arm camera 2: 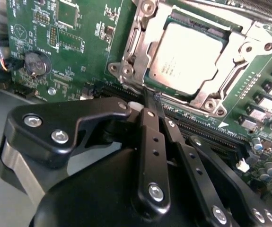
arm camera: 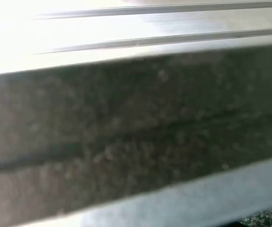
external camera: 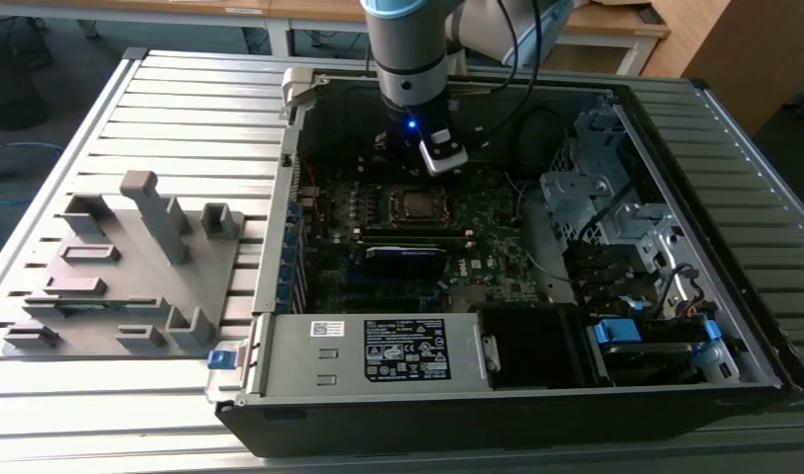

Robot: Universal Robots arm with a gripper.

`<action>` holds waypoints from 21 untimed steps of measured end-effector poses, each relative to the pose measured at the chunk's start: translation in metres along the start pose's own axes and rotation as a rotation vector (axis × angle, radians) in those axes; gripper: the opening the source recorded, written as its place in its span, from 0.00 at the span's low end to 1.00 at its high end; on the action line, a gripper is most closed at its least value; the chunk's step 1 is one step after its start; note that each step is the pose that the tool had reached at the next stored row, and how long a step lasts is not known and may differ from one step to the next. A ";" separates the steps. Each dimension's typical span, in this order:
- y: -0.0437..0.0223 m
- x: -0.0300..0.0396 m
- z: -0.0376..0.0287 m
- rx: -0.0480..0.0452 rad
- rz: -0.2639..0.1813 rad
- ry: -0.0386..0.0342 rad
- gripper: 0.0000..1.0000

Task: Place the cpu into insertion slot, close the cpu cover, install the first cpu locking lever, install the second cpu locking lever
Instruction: 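Install the first cpu locking lever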

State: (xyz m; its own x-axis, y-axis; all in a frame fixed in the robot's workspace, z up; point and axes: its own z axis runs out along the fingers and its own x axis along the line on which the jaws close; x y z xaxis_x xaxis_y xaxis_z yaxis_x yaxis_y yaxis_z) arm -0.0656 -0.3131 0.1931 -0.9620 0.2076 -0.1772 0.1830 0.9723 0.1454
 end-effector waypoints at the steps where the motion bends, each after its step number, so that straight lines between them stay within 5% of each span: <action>1: 0.0002 -0.0002 -0.0008 -0.0003 0.000 -0.0002 0.10; 11: 0.0023 -0.0028 -0.0154 -0.0003 0.000 0.0002 0.10; 21: 0.0025 -0.0030 -0.0162 -0.0001 0.000 0.0021 0.10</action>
State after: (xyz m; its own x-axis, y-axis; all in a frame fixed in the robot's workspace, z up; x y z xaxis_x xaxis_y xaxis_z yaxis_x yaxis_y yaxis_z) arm -0.0655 -0.3130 0.2098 -0.9624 0.2075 -0.1752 0.1831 0.9723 0.1455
